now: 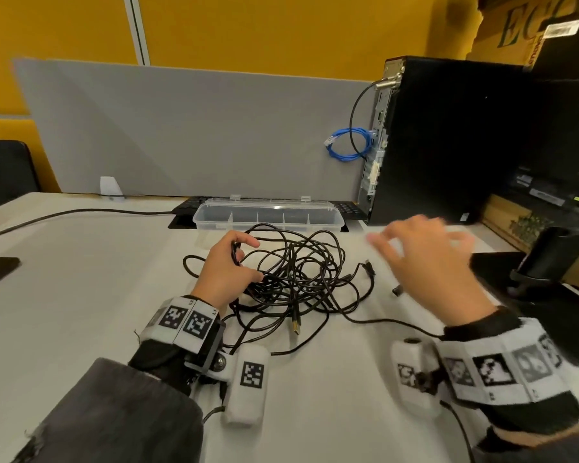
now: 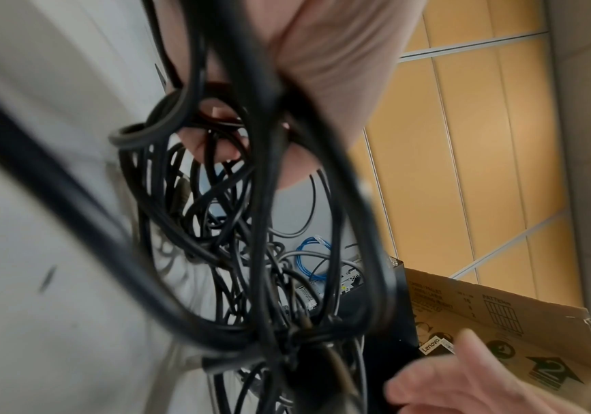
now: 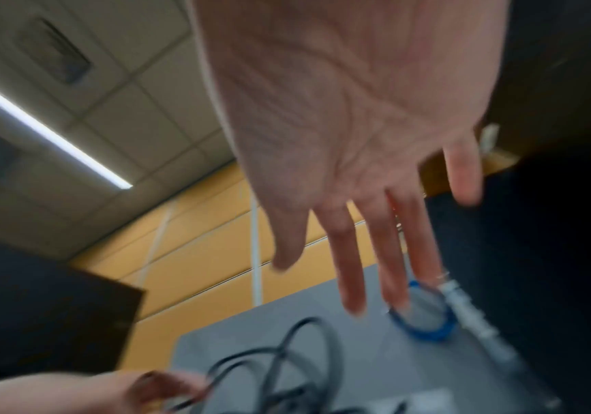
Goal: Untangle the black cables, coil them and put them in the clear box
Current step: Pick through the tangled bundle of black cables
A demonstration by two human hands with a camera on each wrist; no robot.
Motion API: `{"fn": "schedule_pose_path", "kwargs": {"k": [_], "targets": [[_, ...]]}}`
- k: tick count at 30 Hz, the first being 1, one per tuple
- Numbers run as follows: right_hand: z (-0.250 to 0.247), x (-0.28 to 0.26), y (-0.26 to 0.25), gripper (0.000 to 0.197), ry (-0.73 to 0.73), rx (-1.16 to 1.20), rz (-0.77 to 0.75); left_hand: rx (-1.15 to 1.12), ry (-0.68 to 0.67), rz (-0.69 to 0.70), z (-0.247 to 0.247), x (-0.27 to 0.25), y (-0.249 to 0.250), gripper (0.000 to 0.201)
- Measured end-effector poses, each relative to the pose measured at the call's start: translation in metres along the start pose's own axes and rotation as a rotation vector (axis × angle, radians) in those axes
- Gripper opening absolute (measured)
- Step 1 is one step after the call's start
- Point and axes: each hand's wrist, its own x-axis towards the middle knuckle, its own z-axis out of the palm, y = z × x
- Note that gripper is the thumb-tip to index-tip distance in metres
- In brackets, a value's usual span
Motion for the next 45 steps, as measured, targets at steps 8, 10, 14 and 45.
{"fn": "schedule_pose_path", "kwargs": {"k": [8,10,14,45], "targets": [[0.034,0.023,-0.034,0.029,-0.523,0.34,-0.095,-0.429,-0.044,0.026,-0.002,-0.007,0.014,0.05],[0.044,0.032,-0.025,0.026,-0.51,0.53,0.005,-0.558,-0.117,0.073,-0.002,-0.01,0.02,0.044],[0.064,0.031,-0.016,0.027,-0.521,0.882,0.155,-0.857,-0.377,0.039,-0.004,-0.016,0.029,0.029],[0.034,0.016,-0.02,0.022,0.245,0.675,-0.392,-0.345,-0.325,0.2,-0.001,-0.018,0.045,0.039]]}}
